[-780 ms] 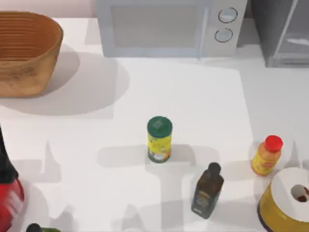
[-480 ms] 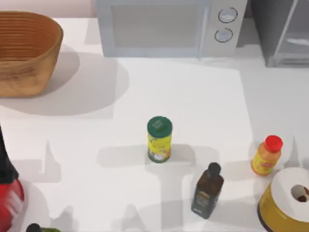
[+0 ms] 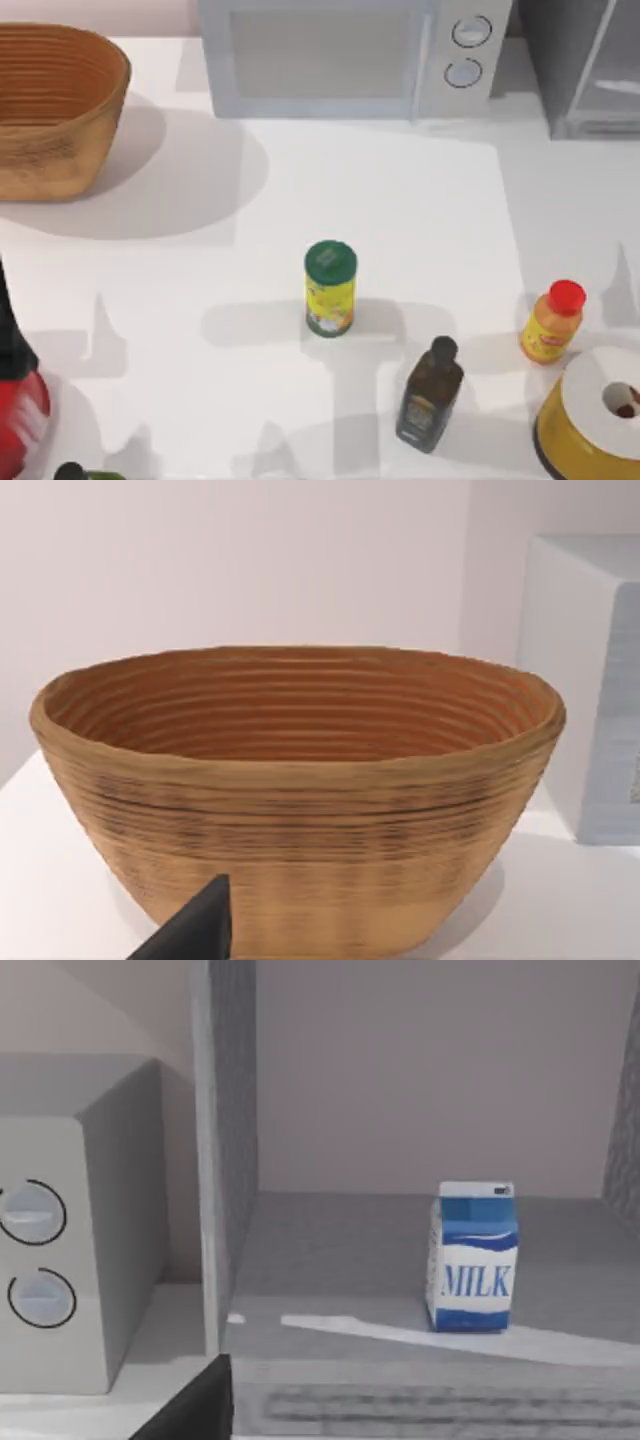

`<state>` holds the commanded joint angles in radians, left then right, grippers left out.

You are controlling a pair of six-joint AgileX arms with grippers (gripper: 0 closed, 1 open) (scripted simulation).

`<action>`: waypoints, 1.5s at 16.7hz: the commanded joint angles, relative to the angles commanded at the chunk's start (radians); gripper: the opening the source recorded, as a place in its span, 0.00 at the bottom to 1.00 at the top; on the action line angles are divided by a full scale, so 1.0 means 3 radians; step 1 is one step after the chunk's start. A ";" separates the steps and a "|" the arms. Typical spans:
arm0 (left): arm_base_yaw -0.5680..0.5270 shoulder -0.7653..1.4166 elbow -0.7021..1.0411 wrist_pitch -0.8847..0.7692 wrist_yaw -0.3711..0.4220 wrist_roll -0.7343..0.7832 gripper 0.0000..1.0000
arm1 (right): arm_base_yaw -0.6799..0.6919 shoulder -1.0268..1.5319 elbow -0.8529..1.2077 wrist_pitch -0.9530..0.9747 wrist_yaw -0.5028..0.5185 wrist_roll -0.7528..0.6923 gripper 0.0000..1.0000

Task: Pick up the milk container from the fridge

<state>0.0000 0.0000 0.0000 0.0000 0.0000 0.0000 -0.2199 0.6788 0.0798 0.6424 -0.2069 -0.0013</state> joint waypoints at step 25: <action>0.0000 0.0000 0.0000 0.0000 0.0000 0.0000 1.00 | -0.0896 0.4011 0.0710 0.3144 -0.0865 0.0044 1.00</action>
<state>0.0000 0.0000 0.0000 0.0000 0.0000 0.0000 -0.4887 1.8822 0.2927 1.5856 -0.4664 0.0118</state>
